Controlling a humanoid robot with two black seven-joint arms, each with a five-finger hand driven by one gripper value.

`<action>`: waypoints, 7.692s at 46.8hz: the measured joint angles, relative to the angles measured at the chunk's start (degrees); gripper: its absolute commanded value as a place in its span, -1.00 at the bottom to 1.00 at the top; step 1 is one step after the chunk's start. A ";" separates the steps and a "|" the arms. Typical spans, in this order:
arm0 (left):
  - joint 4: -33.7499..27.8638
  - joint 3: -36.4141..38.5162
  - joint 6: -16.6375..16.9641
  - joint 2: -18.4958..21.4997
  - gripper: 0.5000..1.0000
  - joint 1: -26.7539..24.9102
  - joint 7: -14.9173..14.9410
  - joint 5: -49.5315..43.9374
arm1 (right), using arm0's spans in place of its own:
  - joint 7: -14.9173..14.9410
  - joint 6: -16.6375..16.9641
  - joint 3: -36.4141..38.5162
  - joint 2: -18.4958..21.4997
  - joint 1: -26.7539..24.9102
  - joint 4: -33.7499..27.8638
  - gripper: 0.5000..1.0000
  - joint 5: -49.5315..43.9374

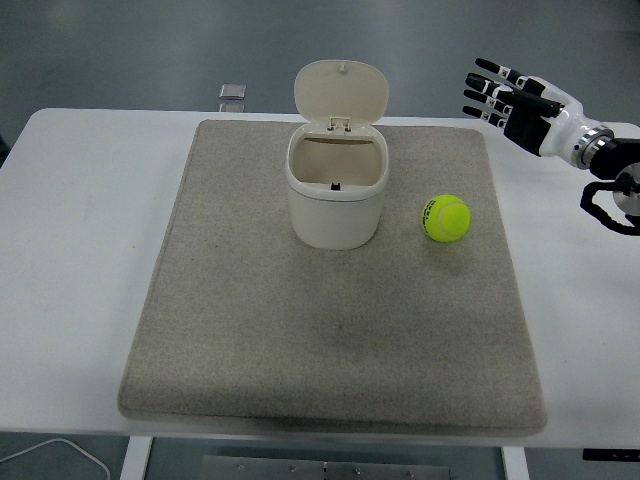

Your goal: Pick up the tennis ball and place it in the box.

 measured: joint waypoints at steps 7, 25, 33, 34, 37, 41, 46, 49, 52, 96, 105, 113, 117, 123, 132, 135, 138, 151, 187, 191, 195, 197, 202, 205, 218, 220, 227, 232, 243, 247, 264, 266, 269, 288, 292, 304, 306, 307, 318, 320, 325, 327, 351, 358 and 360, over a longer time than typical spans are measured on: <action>0.01 0.00 0.00 0.00 0.97 0.16 0.00 0.00 | 0.00 -0.06 0.00 0.00 0.00 0.00 0.71 0.00; -0.18 0.01 0.00 0.00 0.97 -0.09 0.00 -0.03 | 0.01 -0.44 0.06 -0.08 -0.06 -0.09 0.71 0.00; -0.15 0.00 0.00 0.00 0.96 -0.09 0.00 0.01 | 0.05 -0.02 0.09 -0.14 -0.02 -0.16 0.71 0.00; -0.15 0.01 0.00 0.00 0.97 -0.09 0.00 0.01 | 0.10 0.02 0.09 -0.14 -0.02 -0.17 0.71 0.00; -0.14 0.00 0.00 0.00 0.97 -0.09 0.00 0.01 | 0.38 0.03 0.10 -0.05 -0.10 -0.38 0.71 0.00; -0.14 0.00 0.00 0.00 0.97 -0.08 0.00 0.01 | 0.58 0.03 0.10 0.26 -0.32 -0.84 0.71 0.00; -0.16 0.00 -0.01 0.00 0.96 -0.09 0.00 0.00 | 0.61 0.09 0.10 0.70 -0.58 -0.89 0.71 0.00; -0.17 0.00 0.00 0.00 0.97 -0.09 0.00 -0.02 | 0.62 0.17 0.10 0.70 -0.61 -0.89 0.71 0.00; -0.17 0.00 0.00 0.00 0.97 -0.09 0.00 -0.02 | 0.62 0.27 0.09 0.71 -0.61 -0.89 0.71 0.00; -0.17 0.00 -0.03 0.00 0.97 -0.08 0.00 -0.01 | 0.91 2.15 1.00 1.05 -0.67 -0.54 0.71 -14.79; -0.17 0.00 -0.02 0.00 0.97 -0.09 0.00 -0.01 | 3.65 2.32 1.04 0.86 -0.96 -0.07 0.71 -24.74; -0.17 0.00 -0.01 0.00 0.97 -0.08 0.00 -0.01 | 5.95 4.42 0.73 0.01 -0.90 -0.07 0.71 -33.23; -0.17 0.00 -0.01 0.00 0.97 -0.09 0.00 -0.01 | 7.49 5.83 0.32 -0.25 -0.74 -0.08 0.71 -37.34; -0.17 0.00 -0.01 0.00 0.97 -0.08 0.00 -0.01 | 10.01 6.86 0.06 -1.11 -0.64 -0.08 0.71 -45.06; -0.17 0.00 -0.01 0.00 0.97 -0.08 0.00 -0.04 | 15.46 9.38 -0.09 -1.77 -0.57 0.00 0.71 -57.11; -0.17 0.00 -0.01 0.00 0.97 -0.09 0.00 -0.05 | 17.28 10.21 -0.15 -2.58 -0.53 0.02 0.71 -61.65; -0.17 0.00 -0.01 0.00 0.97 -0.08 0.00 -0.04 | 18.95 10.70 -0.18 -3.77 -0.53 0.04 0.71 -65.88; -0.17 0.00 -0.01 0.00 0.97 -0.09 0.00 0.00 | 22.05 10.65 -1.81 -4.82 -0.26 2.50 0.71 -75.94; -0.17 0.00 -0.01 0.00 0.97 -0.08 0.00 -0.03 | 21.93 2.51 -6.95 -4.59 -0.68 4.50 0.69 -84.02; -0.17 0.00 -0.01 0.00 0.97 -0.09 0.00 -0.03 | 21.68 1.70 -6.95 -4.26 -0.93 4.48 0.69 -84.02; -0.17 0.00 -0.01 0.00 0.97 -0.08 0.00 -0.03 | 21.48 1.30 -7.05 -3.94 -1.05 4.35 0.69 -84.02; -0.17 0.00 -0.01 0.00 0.97 -0.10 0.00 -0.03 | 21.46 1.22 -7.20 -3.89 -1.08 4.25 0.69 -84.03; -0.17 0.00 -0.01 0.00 0.97 -0.09 0.00 -0.03 | 21.45 0.96 -7.94 -3.77 -1.08 4.11 0.69 -84.03; -0.17 0.00 -0.01 0.00 0.97 -0.09 0.00 -0.03 | 21.45 0.71 -7.98 -3.67 -1.09 4.01 0.68 -84.03; -0.16 0.00 -0.01 0.00 0.96 -0.09 0.00 -0.03 | 21.18 -0.14 -8.09 -2.53 -1.88 3.44 0.64 -84.11; -0.16 0.00 -0.01 0.00 0.97 -0.09 0.00 -0.03 | 21.18 -0.27 -8.09 -2.43 -1.93 3.43 0.62 -84.11; -0.17 0.00 -0.02 0.00 0.97 -0.09 0.00 -0.03 | 21.11 -0.76 -8.09 -2.20 -2.09 3.32 0.51 -84.11; -0.17 0.00 -0.01 0.00 0.97 -0.09 0.00 -0.03 | 20.61 -0.85 -8.09 -2.20 -2.10 3.22 0.33 -84.11; -0.17 0.00 -0.01 0.00 0.97 -0.09 0.00 -0.03 | 19.78 -0.86 -8.22 -2.19 -2.28 3.25 0.10 -84.71; -0.17 0.00 -0.01 0.00 0.97 -0.09 0.00 -0.03 | 19.78 -0.92 -8.60 -2.20 -2.28 3.25 0.02 -84.72; -0.17 0.00 -0.01 0.00 0.97 -0.09 0.00 -0.03 | 19.78 -0.64 -8.80 -2.56 -1.97 3.25 -0.78 -84.66; -0.17 0.00 -0.01 0.00 0.97 -0.09 0.00 -0.03 | 19.77 -0.44 -8.75 -2.70 -1.85 3.28 -0.96 -84.50; -0.17 0.00 -0.01 0.00 0.97 -0.09 0.00 -0.03 | 19.78 -0.15 -8.64 -3.00 -1.65 3.35 -1.00 -84.07; -0.17 0.00 -0.02 0.00 0.96 -0.09 0.00 -0.04 | 22.25 6.13 -7.70 -7.17 3.37 6.23 -1.00 -78.08; -0.17 0.00 -0.02 0.00 0.97 -0.09 0.00 -0.04 | 23.31 7.96 -7.65 -9.20 5.15 7.41 -1.00 -75.06; -0.17 0.00 -0.01 0.00 0.97 -0.09 0.00 -0.04 | 27.89 10.88 -6.48 -11.78 8.18 11.33 -1.00 -72.47; -0.17 0.00 -0.01 0.00 0.97 -0.09 0.00 -0.04 | 28.19 10.91 -6.14 -11.78 8.21 12.40 -1.00 -72.46; -0.17 0.00 -0.01 0.00 0.97 -0.09 0.00 -0.03 | 28.25 10.91 -6.02 -11.78 8.24 12.91 -1.00 -72.46; -0.17 0.00 -0.01 0.00 0.97 -0.08 0.00 -0.02 | 28.22 10.84 -4.01 -10.80 9.26 16.93 -1.00 -72.42; -0.17 0.00 -0.01 0.00 0.97 -0.09 0.00 -0.02 | 27.94 10.85 -3.92 -10.10 9.61 17.01 -1.00 -72.41; -0.17 0.00 -0.01 0.00 0.97 -0.09 0.00 -0.02 | 27.25 10.83 -3.93 -7.88 9.89 17.00 -1.00 -72.42; -0.17 0.00 -0.01 0.00 0.97 -0.10 0.00 -0.02 | 26.68 10.67 -3.95 -7.15 9.93 16.76 -1.00 -72.45; -0.17 0.00 -0.01 0.00 0.97 -0.10 0.00 -0.02 | 18.11 8.77 -4.03 2.32 12.38 12.64 -1.00 -72.33; -0.17 0.00 -0.01 0.00 0.97 -0.09 0.00 -0.02 | 17.84 8.64 -4.04 2.90 12.38 12.08 -1.00 -72.23; -0.17 0.00 -0.01 0.00 0.97 -0.10 0.00 -0.02 | 17.81 8.63 -4.04 3.04 12.46 12.10 -1.00 -72.10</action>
